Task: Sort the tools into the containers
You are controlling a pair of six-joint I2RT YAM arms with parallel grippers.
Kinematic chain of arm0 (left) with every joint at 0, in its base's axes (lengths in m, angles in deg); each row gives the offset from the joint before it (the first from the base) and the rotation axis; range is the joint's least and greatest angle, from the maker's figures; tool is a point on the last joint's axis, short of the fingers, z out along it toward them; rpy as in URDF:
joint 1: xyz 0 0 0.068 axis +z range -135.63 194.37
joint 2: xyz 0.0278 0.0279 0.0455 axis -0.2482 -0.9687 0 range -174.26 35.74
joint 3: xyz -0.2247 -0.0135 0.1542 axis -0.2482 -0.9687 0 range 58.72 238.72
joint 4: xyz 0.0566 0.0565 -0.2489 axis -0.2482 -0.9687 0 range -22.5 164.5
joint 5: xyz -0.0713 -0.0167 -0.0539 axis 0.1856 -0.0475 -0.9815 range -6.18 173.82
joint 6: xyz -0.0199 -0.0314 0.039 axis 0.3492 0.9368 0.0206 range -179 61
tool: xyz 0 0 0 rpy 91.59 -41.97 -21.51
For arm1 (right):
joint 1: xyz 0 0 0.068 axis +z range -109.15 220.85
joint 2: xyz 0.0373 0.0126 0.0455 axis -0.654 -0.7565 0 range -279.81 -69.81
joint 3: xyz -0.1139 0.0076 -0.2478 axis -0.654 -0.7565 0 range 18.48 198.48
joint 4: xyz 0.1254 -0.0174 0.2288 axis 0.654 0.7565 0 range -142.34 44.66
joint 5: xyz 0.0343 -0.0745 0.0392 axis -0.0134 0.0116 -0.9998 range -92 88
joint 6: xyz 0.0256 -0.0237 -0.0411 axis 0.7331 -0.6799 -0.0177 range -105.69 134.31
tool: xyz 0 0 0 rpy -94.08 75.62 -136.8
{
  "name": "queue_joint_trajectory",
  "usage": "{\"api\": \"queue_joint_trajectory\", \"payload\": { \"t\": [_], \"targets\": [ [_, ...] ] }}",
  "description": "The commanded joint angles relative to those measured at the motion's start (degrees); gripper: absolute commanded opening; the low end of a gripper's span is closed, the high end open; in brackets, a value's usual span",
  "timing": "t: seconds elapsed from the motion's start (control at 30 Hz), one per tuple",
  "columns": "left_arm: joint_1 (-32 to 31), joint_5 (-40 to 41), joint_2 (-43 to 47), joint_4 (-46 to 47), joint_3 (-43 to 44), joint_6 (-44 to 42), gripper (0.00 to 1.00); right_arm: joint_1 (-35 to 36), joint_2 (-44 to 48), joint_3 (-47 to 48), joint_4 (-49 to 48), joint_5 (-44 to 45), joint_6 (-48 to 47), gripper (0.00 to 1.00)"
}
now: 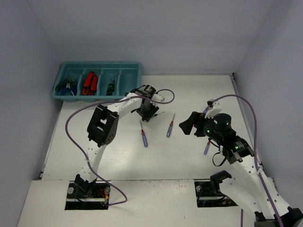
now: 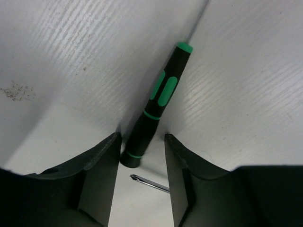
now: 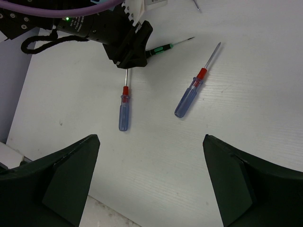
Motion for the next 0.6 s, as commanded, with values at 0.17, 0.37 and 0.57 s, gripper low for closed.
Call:
{"api": "queue_joint_trajectory", "payload": {
  "t": [0.17, 0.37, 0.57],
  "targets": [
    [0.3, 1.5, 2.6, -4.5, -1.9, -1.4, 0.10, -0.3, 0.0, 1.2, -2.6, 1.0, -0.4, 0.89],
    [0.4, -0.2, 10.5, -4.2, 1.0, 0.4, 0.00, -0.3, -1.4, 1.7, -2.9, 1.3, -1.4, 0.89],
    [2.3, 9.8, 18.5, -2.7, 3.7, 8.5, 0.00, -0.2, -2.2, 2.5, -2.9, 3.2, -2.2, 0.89]
  ]
}}
